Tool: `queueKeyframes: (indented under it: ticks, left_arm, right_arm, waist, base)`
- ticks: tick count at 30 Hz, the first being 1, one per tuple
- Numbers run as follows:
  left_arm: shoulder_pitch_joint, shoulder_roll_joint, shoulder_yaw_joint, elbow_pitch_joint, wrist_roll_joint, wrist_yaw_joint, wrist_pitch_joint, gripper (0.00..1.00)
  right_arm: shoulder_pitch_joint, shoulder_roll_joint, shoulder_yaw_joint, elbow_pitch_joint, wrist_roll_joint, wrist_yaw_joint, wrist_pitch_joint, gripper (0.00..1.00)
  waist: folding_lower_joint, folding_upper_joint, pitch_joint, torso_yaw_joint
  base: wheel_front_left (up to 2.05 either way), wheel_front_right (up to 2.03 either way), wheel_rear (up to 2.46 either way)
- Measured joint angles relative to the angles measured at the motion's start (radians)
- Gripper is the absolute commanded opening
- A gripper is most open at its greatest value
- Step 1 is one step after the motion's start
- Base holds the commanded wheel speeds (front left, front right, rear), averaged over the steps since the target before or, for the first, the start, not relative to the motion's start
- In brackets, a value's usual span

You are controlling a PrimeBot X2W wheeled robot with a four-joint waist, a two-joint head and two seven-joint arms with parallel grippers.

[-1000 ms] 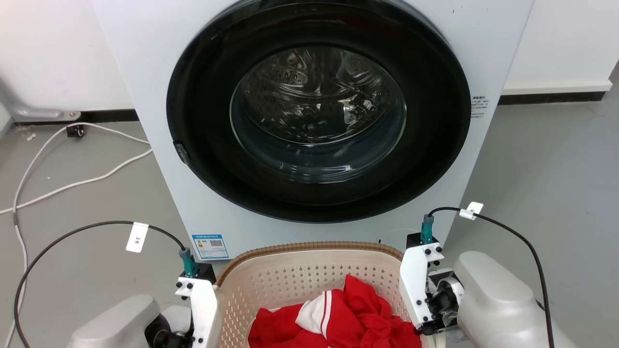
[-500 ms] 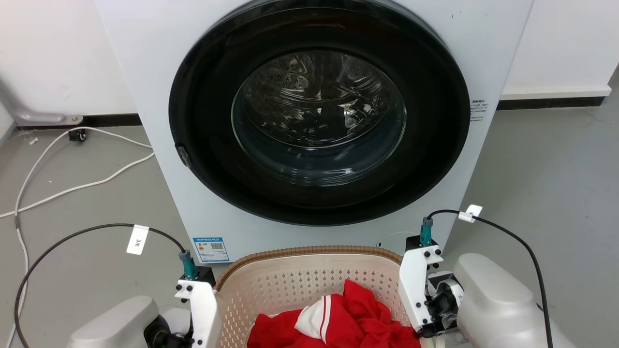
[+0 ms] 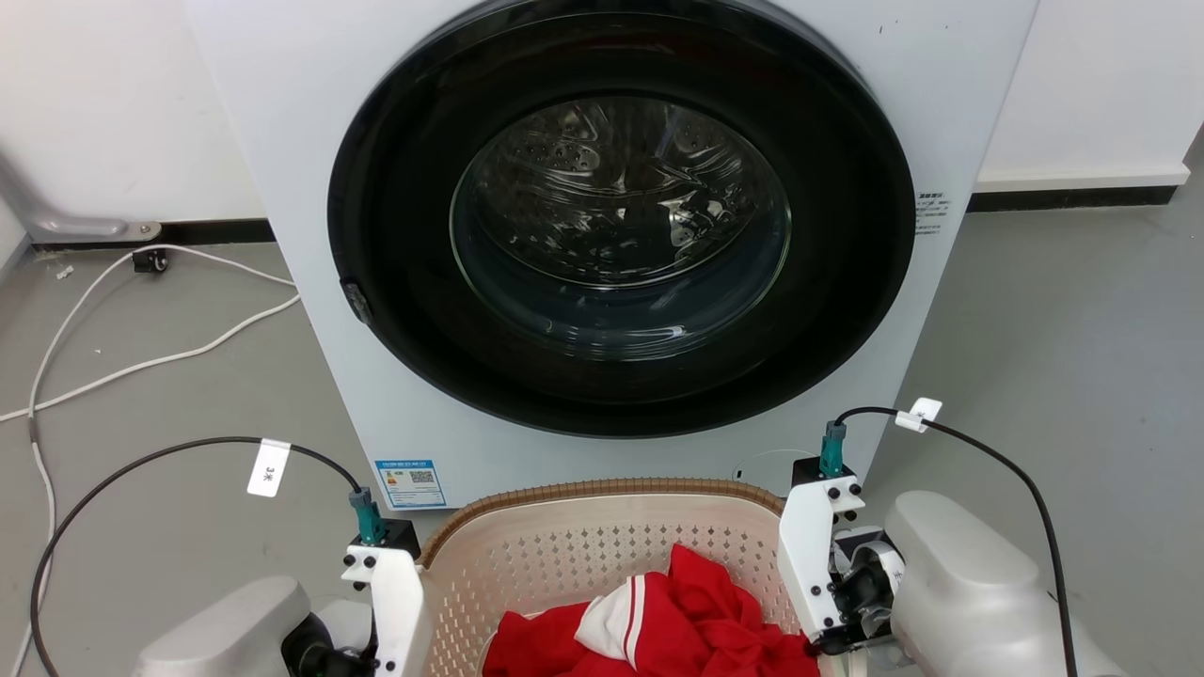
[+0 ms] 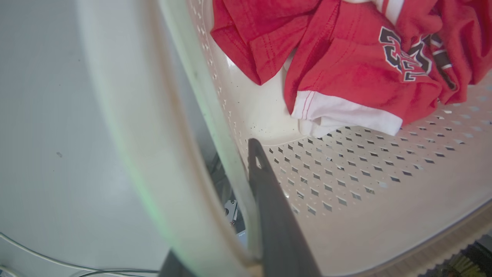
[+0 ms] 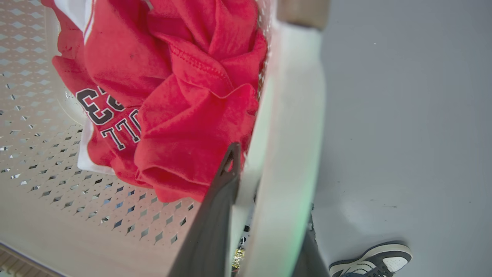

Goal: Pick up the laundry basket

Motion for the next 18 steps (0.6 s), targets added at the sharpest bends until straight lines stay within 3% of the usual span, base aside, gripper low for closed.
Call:
queueKeyframes:
  ticks: [18]
  left_arm:
    - [-0.009, -0.002, -0.003, 0.012, -0.015, 0.000, 0.012, 0.00]
  right_arm:
    - [-0.012, -0.001, 0.035, 0.013, 0.043, 0.000, -0.001, 0.00]
  waist:
    - [0.0000, 0.0000, 0.006, 0.005]
  base:
    - [0.00, 0.00, 0.00]
